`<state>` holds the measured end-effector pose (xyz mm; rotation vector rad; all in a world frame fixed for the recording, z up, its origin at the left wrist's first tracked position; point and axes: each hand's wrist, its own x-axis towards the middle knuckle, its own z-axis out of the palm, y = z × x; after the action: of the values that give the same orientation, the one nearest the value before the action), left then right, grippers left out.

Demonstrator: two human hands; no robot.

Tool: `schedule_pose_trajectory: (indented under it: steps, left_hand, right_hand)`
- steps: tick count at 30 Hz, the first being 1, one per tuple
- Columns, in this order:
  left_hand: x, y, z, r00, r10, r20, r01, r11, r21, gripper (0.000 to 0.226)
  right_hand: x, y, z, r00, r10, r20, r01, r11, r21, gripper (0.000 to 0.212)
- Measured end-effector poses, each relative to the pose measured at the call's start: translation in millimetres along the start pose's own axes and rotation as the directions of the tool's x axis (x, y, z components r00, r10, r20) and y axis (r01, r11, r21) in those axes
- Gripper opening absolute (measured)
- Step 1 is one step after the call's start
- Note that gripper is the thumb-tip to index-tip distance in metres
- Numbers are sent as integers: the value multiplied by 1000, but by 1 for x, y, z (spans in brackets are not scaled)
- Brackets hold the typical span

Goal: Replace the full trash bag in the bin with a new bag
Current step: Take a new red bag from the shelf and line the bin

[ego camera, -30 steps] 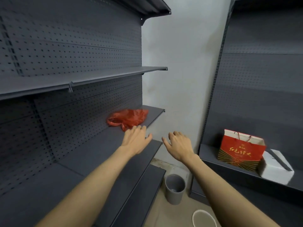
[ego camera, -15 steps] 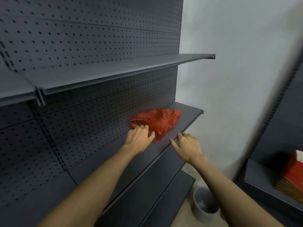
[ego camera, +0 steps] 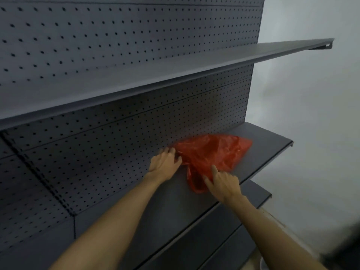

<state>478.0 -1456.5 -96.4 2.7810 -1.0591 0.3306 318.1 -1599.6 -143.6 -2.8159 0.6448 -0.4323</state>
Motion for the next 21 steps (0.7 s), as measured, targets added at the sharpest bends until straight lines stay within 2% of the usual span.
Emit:
schedule_pose_trajectory:
  steps: [6, 10, 15, 18, 21]
  left_hand:
    - [45, 2, 33, 987, -89, 131, 94, 995, -36, 54]
    - [58, 8, 52, 978, -123, 166, 136, 989, -66, 54]
    - [60, 38, 69, 983, -54, 178, 101, 959, -267, 46]
    - [62, 71, 74, 987, 43, 152, 13, 936, -351, 40]
    - [65, 115, 72, 987, 135, 92, -81, 894, -441, 30]
  right_hand:
    - [23, 19, 25, 998, 32, 54, -35, 998, 56, 47]
    - [26, 27, 31, 997, 72, 25, -74, 995, 74, 44]
    - [24, 52, 17, 987, 154, -41, -151, 985, 78, 32]
    - [20, 76, 0, 964, 258, -64, -251, 963, 98, 21]
    - [10, 105, -19, 937, 340, -82, -330, 936, 119, 20]
